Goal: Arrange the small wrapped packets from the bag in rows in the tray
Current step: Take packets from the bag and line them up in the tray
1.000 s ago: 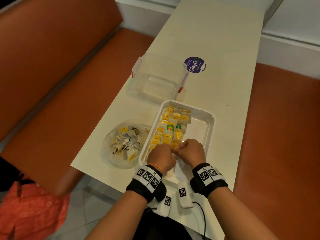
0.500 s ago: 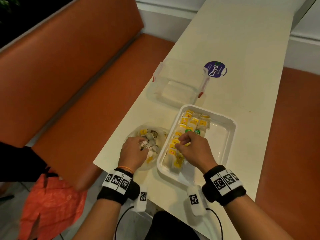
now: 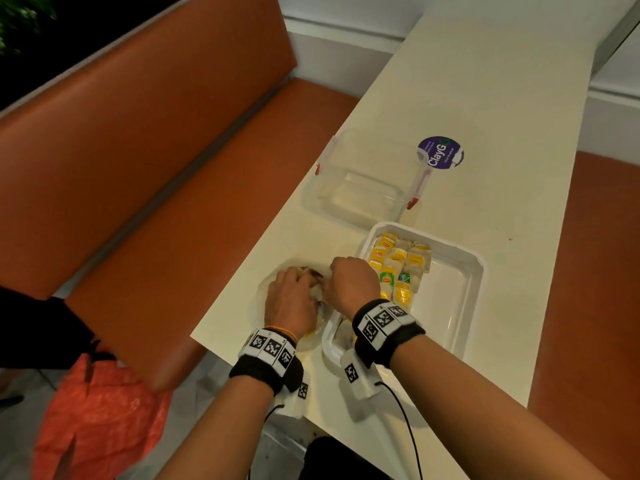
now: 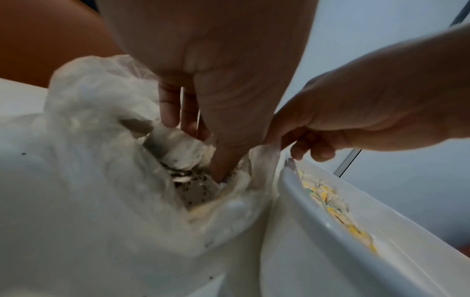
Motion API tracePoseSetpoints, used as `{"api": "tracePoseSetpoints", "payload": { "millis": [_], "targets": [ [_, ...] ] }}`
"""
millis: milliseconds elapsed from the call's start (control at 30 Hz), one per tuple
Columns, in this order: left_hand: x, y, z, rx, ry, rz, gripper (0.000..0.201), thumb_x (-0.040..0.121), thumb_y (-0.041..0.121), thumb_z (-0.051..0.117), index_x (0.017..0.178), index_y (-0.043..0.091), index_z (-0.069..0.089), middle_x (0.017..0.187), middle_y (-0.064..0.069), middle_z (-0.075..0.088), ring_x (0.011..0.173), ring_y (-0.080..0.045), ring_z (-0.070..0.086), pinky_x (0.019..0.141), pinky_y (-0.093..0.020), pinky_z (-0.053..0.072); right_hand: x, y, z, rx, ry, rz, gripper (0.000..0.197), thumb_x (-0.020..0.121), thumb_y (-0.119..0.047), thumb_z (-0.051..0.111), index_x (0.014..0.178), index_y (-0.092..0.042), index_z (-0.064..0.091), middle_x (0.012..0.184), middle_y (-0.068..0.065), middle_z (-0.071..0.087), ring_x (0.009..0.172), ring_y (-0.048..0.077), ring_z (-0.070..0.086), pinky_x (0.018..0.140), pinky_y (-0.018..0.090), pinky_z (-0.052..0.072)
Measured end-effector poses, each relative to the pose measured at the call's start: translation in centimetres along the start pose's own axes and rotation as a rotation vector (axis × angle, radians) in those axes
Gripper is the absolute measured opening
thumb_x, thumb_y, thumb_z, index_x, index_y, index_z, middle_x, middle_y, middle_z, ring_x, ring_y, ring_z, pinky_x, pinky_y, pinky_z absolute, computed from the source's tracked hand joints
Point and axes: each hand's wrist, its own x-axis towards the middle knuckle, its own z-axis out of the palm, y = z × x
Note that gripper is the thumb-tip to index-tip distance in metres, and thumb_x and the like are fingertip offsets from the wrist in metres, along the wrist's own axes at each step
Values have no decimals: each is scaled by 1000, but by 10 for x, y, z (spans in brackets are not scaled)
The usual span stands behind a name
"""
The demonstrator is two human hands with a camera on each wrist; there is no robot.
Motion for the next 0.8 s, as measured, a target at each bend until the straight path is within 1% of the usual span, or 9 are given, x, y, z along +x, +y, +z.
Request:
{"api": "tracePoseSetpoints", "payload": {
  "millis": [67,233,333,400,433,533,567,667,800],
  "targets": [
    [0,0,-2,2,22,4,47,85,22,77,130,26,63,131,-1,56,122,-26,49,100,-37,41,3,-2,-1,8,-5,2,17,94,-20,56,98,-8,67,102,15,71,100,37,66,67,33,38],
    [3,-1,-3,66,-18,35,59,86,28,73,141,23,54,153,-2,46,134,-28,44,104,-41,39,0,-5,-10,129,25,-51,18,96,-26,57,84,-14,63,92,13,73,92,36,66,66,30,35],
    [2,-5,-4,87,-14,3,42,86,30,71,127,28,60,137,2,57,123,-26,48,98,-39,38,-3,-3,-14,233,35,-17,22,98,-24,56,100,-10,72,98,12,75,96,34,66,68,31,38],
    [2,-8,-7,49,21,-41,35,82,25,73,115,29,60,126,2,57,119,-25,48,96,-38,38,-3,1,-13,264,42,28,23,97,-23,55,102,-10,74,98,11,75,96,34,67,68,31,41],
    [3,-8,-7,26,14,-51,42,80,22,74,118,29,59,127,1,55,121,-26,48,98,-38,39,-3,3,-12,263,31,46,23,96,-22,55,99,-9,74,96,12,75,95,34,67,68,31,42],
    [4,-7,-4,-35,-84,-36,74,79,15,78,145,24,45,146,-2,48,133,-28,45,108,-42,41,-4,7,-9,233,5,82,22,93,-20,56,90,-6,72,89,14,73,90,37,67,65,31,41],
    [4,-6,-3,-33,-114,-39,77,80,15,77,148,25,43,148,-1,48,134,-28,43,109,-41,40,-4,7,-8,224,4,88,22,93,-21,56,90,-7,73,89,14,73,90,36,67,65,31,41],
    [7,-8,-2,-16,-143,-46,62,84,12,70,141,31,53,137,1,55,130,-26,44,104,-40,42,-5,8,-7,197,6,92,24,94,-23,56,94,-8,74,92,12,75,93,35,68,68,32,47],
    [8,-11,-5,-95,-93,-72,39,90,12,65,125,29,64,125,0,59,126,-25,48,93,-38,48,-5,6,-7,182,2,90,25,95,-25,56,99,-10,76,97,11,76,96,33,69,76,34,53]
  ]
}}
